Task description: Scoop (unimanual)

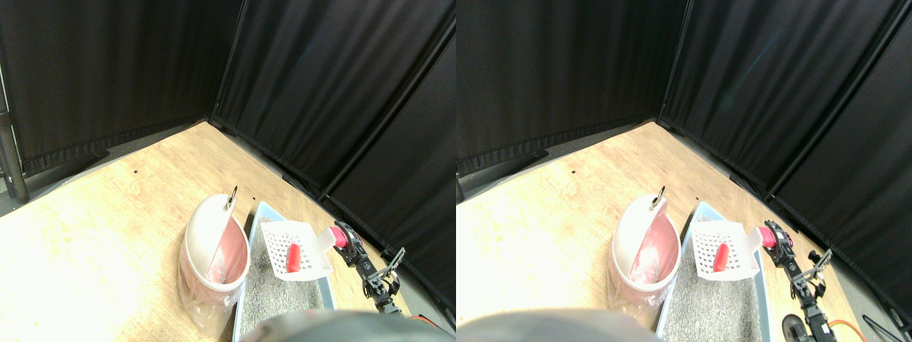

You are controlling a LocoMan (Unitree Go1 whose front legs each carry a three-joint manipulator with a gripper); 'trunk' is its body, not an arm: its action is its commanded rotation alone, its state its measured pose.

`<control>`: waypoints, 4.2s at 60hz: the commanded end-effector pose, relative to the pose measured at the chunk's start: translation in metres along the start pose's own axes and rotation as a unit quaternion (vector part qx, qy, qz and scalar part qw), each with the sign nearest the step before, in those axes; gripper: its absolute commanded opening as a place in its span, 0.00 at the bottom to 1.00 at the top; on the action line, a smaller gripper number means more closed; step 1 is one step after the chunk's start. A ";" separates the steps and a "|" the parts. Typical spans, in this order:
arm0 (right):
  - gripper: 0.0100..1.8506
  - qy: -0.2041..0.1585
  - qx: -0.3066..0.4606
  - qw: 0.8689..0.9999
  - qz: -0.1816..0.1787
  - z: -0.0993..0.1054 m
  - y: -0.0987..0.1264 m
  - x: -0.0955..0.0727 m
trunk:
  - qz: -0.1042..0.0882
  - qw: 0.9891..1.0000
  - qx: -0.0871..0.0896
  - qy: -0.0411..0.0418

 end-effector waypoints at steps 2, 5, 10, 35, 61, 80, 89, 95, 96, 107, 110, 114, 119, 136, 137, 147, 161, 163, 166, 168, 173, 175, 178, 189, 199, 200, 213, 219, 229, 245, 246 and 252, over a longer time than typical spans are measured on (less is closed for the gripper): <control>0.03 -0.020 0.010 0.999 0.029 0.010 0.009 0.004 | 0.016 1.000 -0.002 0.012; 0.03 -0.016 0.009 0.999 0.028 0.011 0.012 0.006 | 0.019 1.000 -0.004 0.014; 0.03 -0.006 0.004 1.000 0.026 0.012 0.017 0.008 | 0.023 1.000 -0.006 0.014; 0.03 0.033 -0.053 0.996 0.059 0.007 0.030 0.022 | 0.026 1.000 -0.009 0.013; 0.03 0.076 -0.151 0.984 0.053 0.024 0.043 0.024 | 0.020 1.000 -0.009 0.008; 0.03 0.082 -0.188 0.976 0.068 0.029 0.049 0.028 | 0.022 1.000 -0.012 0.009; 0.03 0.103 -0.217 0.969 0.051 0.035 0.052 0.027 | 0.021 1.000 -0.013 0.008; 0.03 0.108 -0.218 0.969 0.046 0.035 0.051 0.028 | 0.020 1.000 -0.012 0.008; 0.03 0.108 -0.218 0.969 0.046 0.035 0.051 0.028 | 0.019 1.000 -0.012 0.008; 0.03 0.103 -0.216 0.969 0.055 0.036 0.052 0.028 | 0.020 1.000 -0.012 0.008; 0.03 0.103 -0.213 0.970 0.055 0.037 0.053 0.028 | 0.019 1.000 -0.012 0.008; 0.03 0.103 -0.217 0.969 0.049 0.039 0.055 0.029 | 0.019 1.000 -0.012 0.008; 0.03 0.106 -0.221 0.968 0.047 0.041 0.055 0.029 | 0.019 1.000 -0.012 0.005; 0.03 0.105 -0.249 0.962 0.037 0.055 0.059 0.031 | 0.020 1.000 -0.012 0.003; 0.03 0.099 -0.258 0.960 0.040 0.056 0.060 0.031 | 0.019 1.000 -0.012 0.003; 0.03 0.087 -0.273 0.957 0.049 0.058 0.064 0.030 | 0.019 1.000 -0.013 0.002; 0.03 0.086 -0.275 0.956 0.050 0.055 0.064 0.030 | 0.017 1.000 -0.012 0.005; 0.03 0.088 -0.272 0.957 0.048 0.055 0.063 0.030 | 0.016 1.000 -0.011 0.005; 0.03 0.088 -0.271 0.957 0.046 0.054 0.063 0.031 | 0.015 1.000 -0.010 0.005; 0.03 0.086 -0.268 0.959 0.043 0.053 0.062 0.031 | 0.014 1.000 -0.010 0.006; 0.03 0.086 -0.254 0.963 0.028 0.050 0.057 0.030 | 0.009 1.000 -0.005 0.007; 0.03 0.082 -0.247 0.965 0.030 0.048 0.054 0.030 | 0.007 1.000 -0.004 0.008; 0.03 0.079 -0.234 0.969 0.020 0.047 0.051 0.029 | 0.004 1.000 -0.001 0.007; 0.03 0.021 -0.125 0.991 -0.037 0.036 0.014 0.014 | -0.017 1.000 0.018 0.012; 0.03 -0.022 -0.077 0.995 -0.062 0.028 -0.017 0.000 | -0.042 0.998 0.041 0.016; 0.03 -0.021 -0.081 0.994 -0.068 0.028 -0.020 -0.002 | -0.046 0.998 0.045 0.017; 0.03 -0.048 -0.027 0.991 -0.125 0.024 -0.049 -0.023 | -0.089 0.993 0.080 0.024; 0.03 -0.058 -0.009 0.987 -0.147 0.020 -0.065 -0.037 | -0.105 0.990 0.093 0.027; 0.03 -0.070 0.027 0.976 -0.203 0.008 -0.082 -0.059 | -0.126 0.985 0.111 0.033; 0.03 -0.105 0.069 0.967 -0.220 -0.017 -0.101 -0.087 | -0.149 0.979 0.133 0.038; 0.03 -0.104 0.070 0.965 -0.230 -0.019 -0.100 -0.089 | -0.149 0.979 0.133 0.039; 0.03 -0.110 0.086 0.962 -0.234 -0.025 -0.098 -0.093 | -0.152 0.978 0.136 0.040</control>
